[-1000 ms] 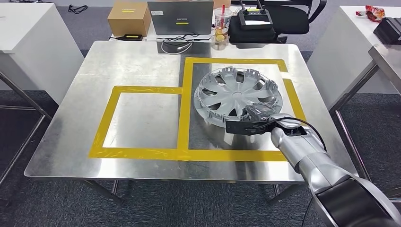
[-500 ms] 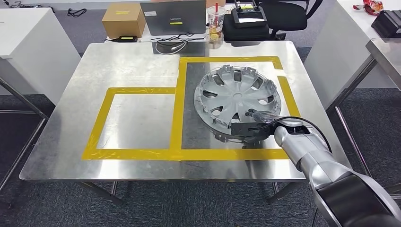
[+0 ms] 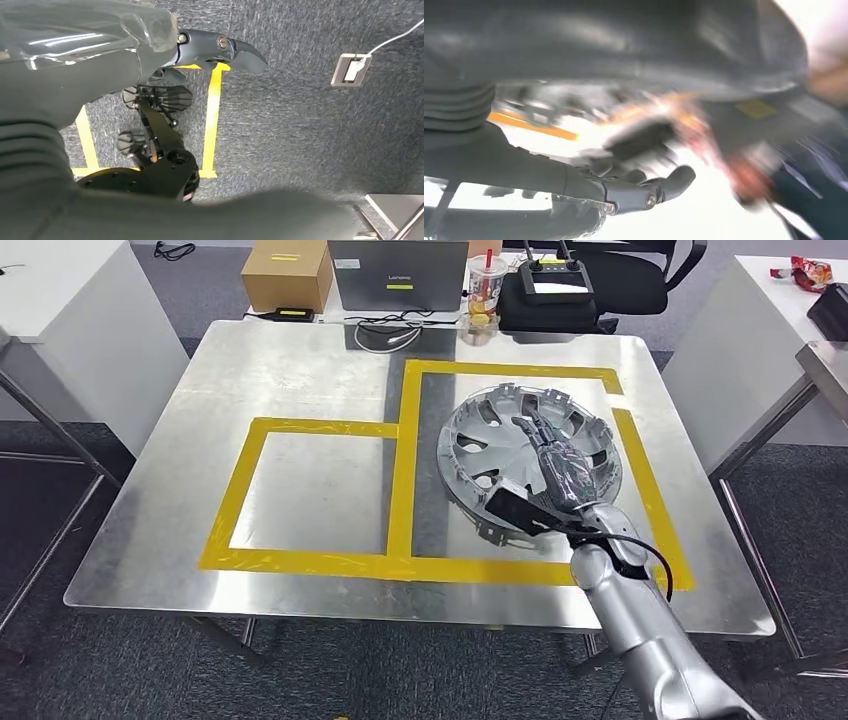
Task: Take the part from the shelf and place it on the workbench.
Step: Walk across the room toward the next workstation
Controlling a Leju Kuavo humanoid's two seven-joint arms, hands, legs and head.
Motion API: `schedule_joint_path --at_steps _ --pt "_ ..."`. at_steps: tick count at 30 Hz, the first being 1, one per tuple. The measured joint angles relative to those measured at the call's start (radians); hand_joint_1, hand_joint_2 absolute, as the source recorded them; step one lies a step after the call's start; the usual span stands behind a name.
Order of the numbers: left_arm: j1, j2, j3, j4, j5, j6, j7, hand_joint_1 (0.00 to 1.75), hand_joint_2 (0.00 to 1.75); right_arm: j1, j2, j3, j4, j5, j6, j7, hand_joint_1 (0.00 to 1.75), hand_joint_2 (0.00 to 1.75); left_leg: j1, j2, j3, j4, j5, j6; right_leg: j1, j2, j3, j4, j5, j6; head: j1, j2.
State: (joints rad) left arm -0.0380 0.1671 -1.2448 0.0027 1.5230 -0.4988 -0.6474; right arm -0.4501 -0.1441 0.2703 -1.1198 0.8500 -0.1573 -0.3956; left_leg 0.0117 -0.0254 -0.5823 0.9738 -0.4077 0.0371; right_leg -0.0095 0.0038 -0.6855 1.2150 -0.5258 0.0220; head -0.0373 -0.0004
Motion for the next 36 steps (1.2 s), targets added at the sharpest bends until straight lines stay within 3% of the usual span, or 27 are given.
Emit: schedule_joint_path --at_steps 2,4,8,10,12,13,14,15,17,19,23,25,27,28,29,30,32,34,36 --pt "-0.001 -0.002 0.0 0.0 -0.01 -0.001 0.0 0.0 0.0 0.098 0.019 -0.079 -0.205 -0.019 -0.015 -0.082 0.0 0.0 -0.003 -0.007 -0.001 0.008 -0.006 -0.006 0.002 -0.005 0.077 -0.154 0.054 0.005 0.0 0.0" --pt "-0.001 -0.002 0.0 0.0 -0.013 -0.002 0.0 0.0 0.0 0.195 0.043 -0.148 -0.416 -0.037 -0.049 -0.15 0.0 0.0 -0.007 -0.011 -0.002 0.014 -0.013 -0.015 0.005 -0.007 0.115 -0.231 0.077 -0.006 0.0 0.0" --pt "0.002 -0.002 0.0 0.0 -0.006 -0.004 0.0 0.0 0.0 0.356 0.088 -0.244 -0.73 -0.057 -0.105 -0.2 0.0 0.0 -0.007 -0.004 -0.008 0.032 -0.033 -0.034 -0.001 -0.005 0.121 -0.235 0.085 -0.03 -0.002 0.0" --pt "0.003 -0.002 0.0 0.0 -0.003 -0.005 0.0 0.0 0.0 0.419 0.106 -0.286 -0.839 -0.062 -0.116 -0.197 0.0 0.0 -0.003 0.009 -0.036 0.113 -0.096 -0.046 -0.005 -0.005 0.123 -0.236 0.089 -0.035 -0.006 0.0" --pt "0.002 -0.006 0.0 0.0 0.0 -0.004 0.0 0.0 0.0 0.489 0.122 -0.335 -0.924 -0.062 -0.116 -0.186 0.0 0.0 0.001 0.014 -0.078 0.242 -0.169 -0.056 -0.005 -0.005 0.121 -0.235 0.09 -0.036 -0.008 0.0" --pt "0.002 -0.008 0.0 0.0 0.002 -0.003 0.0 0.0 0.0 0.527 0.13 -0.361 -0.956 -0.061 -0.113 -0.181 0.0 0.0 0.002 0.015 -0.089 0.283 -0.186 -0.058 -0.005 -0.006 0.12 -0.235 0.09 -0.036 -0.008 0.0" --pt "0.002 -0.01 0.0 0.0 0.005 -0.002 0.0 0.0 0.0 0.564 0.138 -0.389 -0.982 -0.058 -0.107 -0.175 0.0 0.0 0.002 0.017 -0.083 0.289 -0.185 -0.058 -0.005 -0.006 0.119 -0.234 0.09 -0.036 -0.008 0.0" --pt "0.002 -0.012 0.0 0.0 0.008 -0.001 0.0 0.0 0.0 0.599 0.146 -0.416 -1.002 -0.054 -0.1 -0.169 0.0 0.0 0.003 0.018 -0.057 0.255 -0.166 -0.057 -0.005 -0.005 0.117 -0.233 0.091 -0.036 -0.008 0.0" --pt "0.0 -0.013 0.001 0.0 0.013 0.001 0.0 0.0 0.0 0.661 0.162 -0.473 -1.027 -0.034 -0.079 -0.146 0.0 0.0 0.002 0.018 0.03 0.114 -0.116 -0.049 -0.004 -0.004 0.115 -0.232 0.095 -0.033 -0.008 0.0" --pt "-0.003 -0.013 0.001 0.0 0.015 0.001 0.0 0.0 0.0 0.715 0.176 -0.532 -1.04 -0.014 -0.055 -0.119 0.0 0.0 -0.004 0.015 0.082 0.02 -0.093 -0.038 -0.001 -0.003 0.113 -0.231 0.101 -0.025 -0.008 0.0" --pt "-0.005 -0.012 0.001 0.0 0.016 0.0 0.0 0.0 0.0 0.779 0.202 -0.621 -1.051 -0.013 -0.01 -0.09 0.0 0.0 -0.009 0.02 0.079 -0.003 -0.07 -0.01 -0.001 0.0 0.102 -0.227 0.106 -0.002 -0.006 0.0" --pt "-0.008 -0.014 0.001 0.0 0.015 -0.001 0.0 0.0 0.0 0.795 0.223 -0.677 -1.043 -0.013 0.062 -0.069 0.0 0.0 -0.005 0.025 0.068 -0.015 -0.047 0.006 0.001 0.002 0.072 -0.16 0.051 -0.006 -0.003 0.0" --pt "-0.01 -0.017 0.001 0.0 0.017 -0.004 0.0 0.0 0.0 0.8 0.255 -0.763 -1.005 0.023 0.17 -0.058 0.0 0.0 -0.009 0.028 0.046 -0.015 -0.028 0.013 0.001 0.002 0.029 -0.033 -0.031 -0.015 0.0 0.0" --pt "-0.011 -0.019 0.002 0.0 0.02 -0.005 0.0 0.0 0.0 0.799 0.273 -0.814 -0.976 0.058 0.228 -0.064 0.0 0.0 -0.011 0.028 0.034 -0.015 -0.02 0.013 0.001 0.001 0.017 0.022 -0.057 -0.013 0.001 0.0" --pt "-0.011 -0.021 0.003 0.0 0.024 -0.005 0.0 0.0 0.0 0.797 0.292 -0.866 -0.942 0.102 0.281 -0.075 0.0 0.0 -0.012 0.029 0.022 -0.014 -0.011 0.013 0.0 0.001 0.021 0.048 -0.064 -0.007 0.0 0.0" --pt "-0.011 -0.023 0.006 0.0 0.029 -0.005 0.0 0.0 0.0 0.791 0.309 -0.919 -0.905 0.153 0.327 -0.087 0.0 0.0 -0.013 0.029 0.01 -0.013 -0.003 0.012 0.0 0.001 0.043 0.037 -0.053 0.002 0.0 0.0" --pt "-0.01 -0.03 0.014 0.0 0.035 -0.003 0.0 0.0 0.0 0.772 0.338 -1.025 -0.82 0.281 0.393 -0.102 0.0 0.0 -0.014 0.029 -0.011 -0.007 0.011 0.008 -0.001 -0.001 0.141 -0.089 -0.015 0.016 0.001 0.0" --pt "-0.006 -0.039 0.029 0.0 0.036 0.0 0.0 0.0 0.0 0.751 0.362 -1.13 -0.727 0.419 0.436 -0.105 0.0 0.0 -0.017 0.028 -0.024 0.003 0.022 0.0 0.002 -0.003 0.228 -0.222 -0.001 0.007 0.0 0.0" --pt "0.0 -0.048 0.043 0.0 0.035 0.002 0.0 0.0 0.0 0.734 0.383 -1.217 -0.654 0.526 0.5 -0.089 0.0 0.0 -0.019 0.027 -0.03 0.009 0.031 -0.01 0.006 -0.001 0.246 -0.262 -0.004 -0.01 0.0 0.0"
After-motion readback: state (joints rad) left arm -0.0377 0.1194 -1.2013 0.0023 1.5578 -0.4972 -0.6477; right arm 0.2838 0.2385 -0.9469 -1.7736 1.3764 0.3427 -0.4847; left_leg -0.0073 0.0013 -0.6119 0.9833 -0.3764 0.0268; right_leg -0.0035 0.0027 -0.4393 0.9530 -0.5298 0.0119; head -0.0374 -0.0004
